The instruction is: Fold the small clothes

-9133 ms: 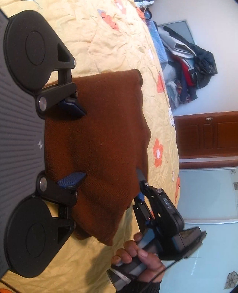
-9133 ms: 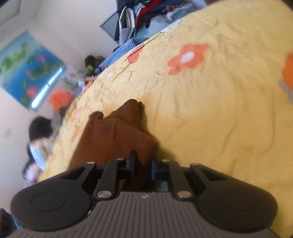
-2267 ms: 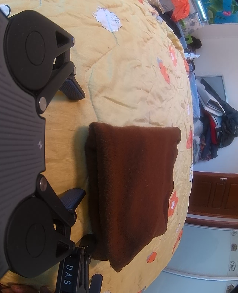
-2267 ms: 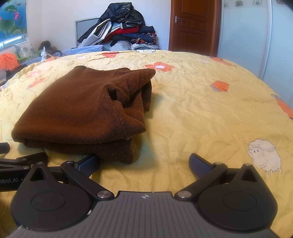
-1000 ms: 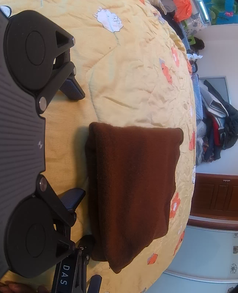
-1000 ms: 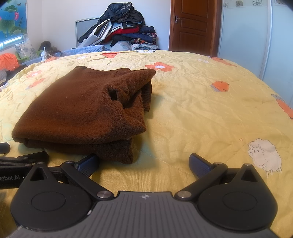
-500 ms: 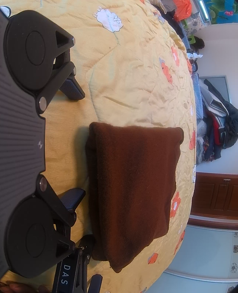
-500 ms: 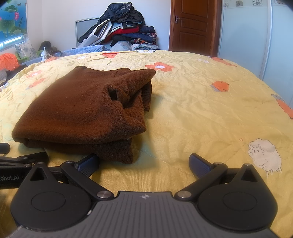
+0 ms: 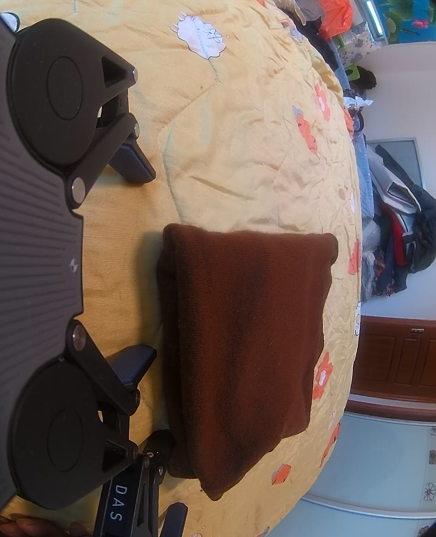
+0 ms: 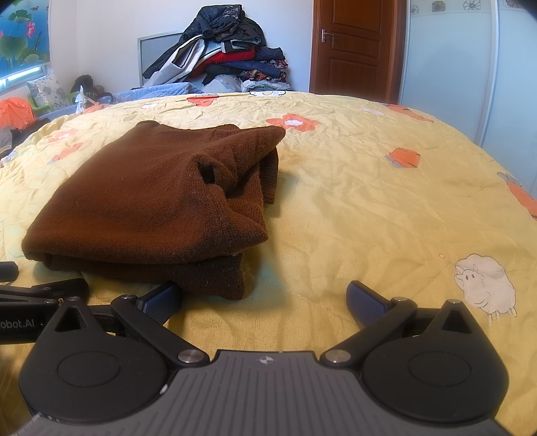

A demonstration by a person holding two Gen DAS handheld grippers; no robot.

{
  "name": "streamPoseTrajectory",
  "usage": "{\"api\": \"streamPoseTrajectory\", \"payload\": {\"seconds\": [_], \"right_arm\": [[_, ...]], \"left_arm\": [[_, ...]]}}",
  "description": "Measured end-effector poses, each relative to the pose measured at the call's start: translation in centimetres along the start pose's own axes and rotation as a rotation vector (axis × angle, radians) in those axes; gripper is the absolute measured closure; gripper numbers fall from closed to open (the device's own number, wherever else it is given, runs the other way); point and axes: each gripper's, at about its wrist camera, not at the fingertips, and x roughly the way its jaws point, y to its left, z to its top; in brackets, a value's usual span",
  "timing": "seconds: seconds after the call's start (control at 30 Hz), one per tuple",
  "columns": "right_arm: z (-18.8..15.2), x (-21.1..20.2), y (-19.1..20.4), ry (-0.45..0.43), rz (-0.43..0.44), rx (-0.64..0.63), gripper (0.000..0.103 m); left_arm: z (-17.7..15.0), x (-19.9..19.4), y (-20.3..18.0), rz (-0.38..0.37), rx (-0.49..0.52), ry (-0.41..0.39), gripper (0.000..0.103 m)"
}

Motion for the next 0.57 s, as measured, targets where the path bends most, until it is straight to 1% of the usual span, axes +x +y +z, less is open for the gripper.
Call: {"api": "streamPoseTrajectory", "payload": {"seconds": [0.27, 0.43, 0.5, 0.57], "right_arm": [[0.0, 0.0, 0.0, 0.000, 0.000, 0.000, 0.000], [0.0, 0.0, 0.0, 0.000, 0.000, 0.000, 0.000], [0.0, 0.0, 0.0, 0.000, 0.003, 0.002, 0.000], [0.0, -0.5, -0.4, -0.004, 0.026, 0.021, 0.000]], "left_arm": [[0.0, 0.0, 0.0, -0.002, 0.001, -0.001, 0.000], [-0.5, -1.1, 0.8, -0.016, -0.043, -0.037, 0.000], [-0.4, -2.0, 1.1, -0.003, -0.034, -0.063, 0.000], [-0.2, -3.2, 1.9, 0.008, -0.011, -0.092, 0.000]]}}
